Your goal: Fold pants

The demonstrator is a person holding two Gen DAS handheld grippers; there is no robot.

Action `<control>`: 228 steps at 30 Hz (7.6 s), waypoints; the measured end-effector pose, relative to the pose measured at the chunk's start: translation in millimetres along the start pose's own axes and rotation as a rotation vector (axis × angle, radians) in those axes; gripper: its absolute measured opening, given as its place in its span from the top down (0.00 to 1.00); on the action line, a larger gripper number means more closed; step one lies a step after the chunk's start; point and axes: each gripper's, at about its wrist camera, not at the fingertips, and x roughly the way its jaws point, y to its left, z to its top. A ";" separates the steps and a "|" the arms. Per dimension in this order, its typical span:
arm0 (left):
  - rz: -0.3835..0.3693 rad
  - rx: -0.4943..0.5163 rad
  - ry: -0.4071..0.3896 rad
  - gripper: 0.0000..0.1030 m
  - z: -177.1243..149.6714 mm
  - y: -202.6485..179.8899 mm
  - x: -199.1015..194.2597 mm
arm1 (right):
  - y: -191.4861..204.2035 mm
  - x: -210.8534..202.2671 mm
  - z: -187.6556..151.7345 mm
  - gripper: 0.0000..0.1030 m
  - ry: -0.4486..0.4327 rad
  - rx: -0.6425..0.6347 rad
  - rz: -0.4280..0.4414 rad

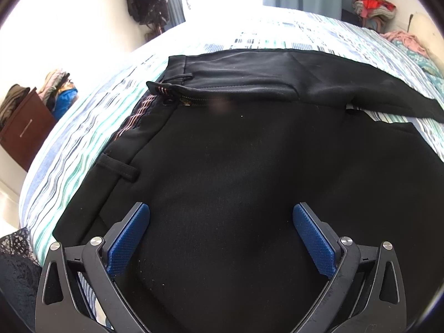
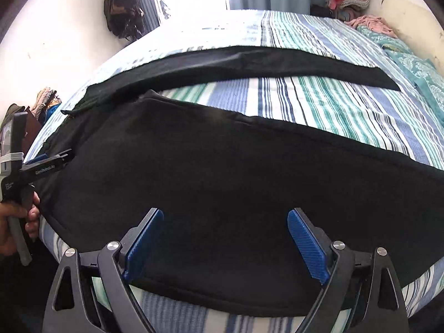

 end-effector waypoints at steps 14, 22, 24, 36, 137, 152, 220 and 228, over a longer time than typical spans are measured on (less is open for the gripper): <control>-0.001 -0.031 0.087 0.01 29.5 -6.6 -14.1 | -347.0 -68.4 -18.8 0.12 0.020 0.637 -0.346; -0.046 -0.003 -0.025 0.00 136.5 -46.4 15.4 | -341.2 -50.3 93.7 0.12 -0.035 0.522 -0.143; 0.000 -0.012 -0.004 0.00 145.2 -46.5 45.7 | -338.2 -34.0 135.1 0.12 -0.044 0.464 -0.120; -0.025 -0.077 -0.025 0.00 112.9 -33.4 98.7 | -456.8 119.1 336.5 0.06 0.042 0.437 -0.150; -0.448 -0.280 0.294 0.95 -9.4 -7.9 -76.1 | -394.2 -99.0 -56.8 0.95 0.007 0.743 -0.055; -0.436 -0.179 0.289 0.95 -22.0 -14.1 -94.8 | -389.5 -105.7 -44.6 0.95 -0.017 0.572 -0.182; -0.219 0.070 0.042 0.21 64.7 -56.2 -39.0 | -371.6 -61.2 -9.5 0.12 -0.022 0.434 -0.168; -0.239 0.053 0.055 0.20 37.7 -43.7 -71.7 | -454.8 -116.7 -11.3 0.18 -0.076 0.514 -0.299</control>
